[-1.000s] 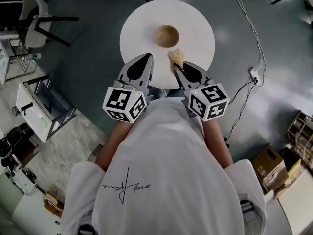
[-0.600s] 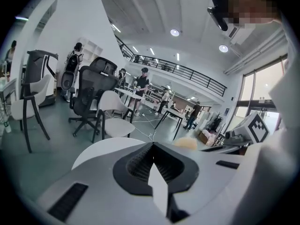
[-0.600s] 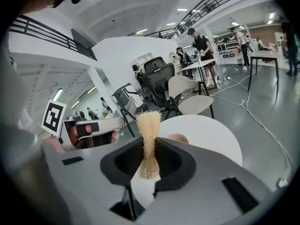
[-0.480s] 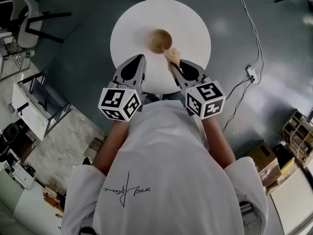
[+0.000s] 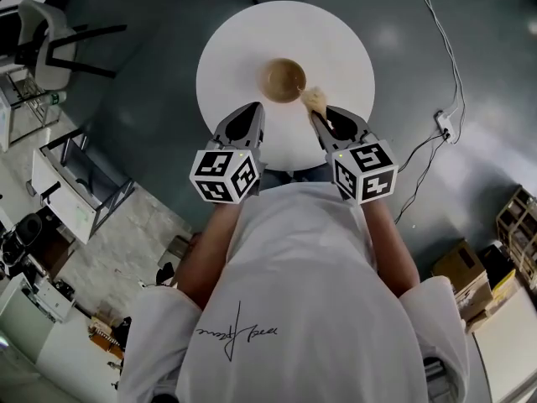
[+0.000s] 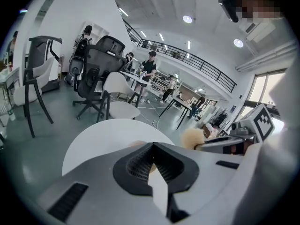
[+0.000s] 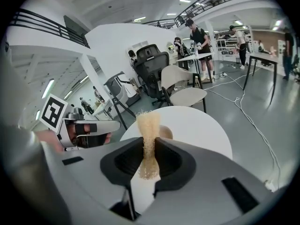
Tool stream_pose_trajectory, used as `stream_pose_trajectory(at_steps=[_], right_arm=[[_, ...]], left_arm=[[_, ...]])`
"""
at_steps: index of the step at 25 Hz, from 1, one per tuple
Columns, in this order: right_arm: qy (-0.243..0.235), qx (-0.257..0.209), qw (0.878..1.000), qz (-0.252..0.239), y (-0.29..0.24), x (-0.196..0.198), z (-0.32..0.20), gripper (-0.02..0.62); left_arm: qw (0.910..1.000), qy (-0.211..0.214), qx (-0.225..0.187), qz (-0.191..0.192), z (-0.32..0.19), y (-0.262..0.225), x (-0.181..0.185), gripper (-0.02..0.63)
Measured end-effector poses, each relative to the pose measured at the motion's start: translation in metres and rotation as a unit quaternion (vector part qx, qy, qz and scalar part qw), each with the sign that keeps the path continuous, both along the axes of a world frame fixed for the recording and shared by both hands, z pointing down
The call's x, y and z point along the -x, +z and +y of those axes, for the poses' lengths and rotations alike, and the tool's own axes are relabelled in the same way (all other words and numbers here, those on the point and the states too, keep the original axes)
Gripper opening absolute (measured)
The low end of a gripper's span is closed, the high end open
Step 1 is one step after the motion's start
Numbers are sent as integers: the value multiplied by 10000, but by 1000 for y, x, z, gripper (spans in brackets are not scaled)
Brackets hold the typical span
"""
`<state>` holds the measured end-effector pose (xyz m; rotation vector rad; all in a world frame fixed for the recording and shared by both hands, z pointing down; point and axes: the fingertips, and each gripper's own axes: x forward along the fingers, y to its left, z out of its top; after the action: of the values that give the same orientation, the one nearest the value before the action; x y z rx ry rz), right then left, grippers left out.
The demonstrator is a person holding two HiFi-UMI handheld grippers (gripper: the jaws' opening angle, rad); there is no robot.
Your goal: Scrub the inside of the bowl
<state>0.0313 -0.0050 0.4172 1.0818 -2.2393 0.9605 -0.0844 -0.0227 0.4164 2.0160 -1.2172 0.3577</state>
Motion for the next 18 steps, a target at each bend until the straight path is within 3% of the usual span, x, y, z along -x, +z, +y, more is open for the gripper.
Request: stream_pose_trajectory(at_steps=[7,18], right_arm=[[-74,74,9999,-40,5,0,-6,84],[-163,151,9997,90,19,-10,-24,84]], left_arm=[[9981,-187,578,-51,-2,30,12,5],[9940,-364,1033,34,-11,60,12,6]])
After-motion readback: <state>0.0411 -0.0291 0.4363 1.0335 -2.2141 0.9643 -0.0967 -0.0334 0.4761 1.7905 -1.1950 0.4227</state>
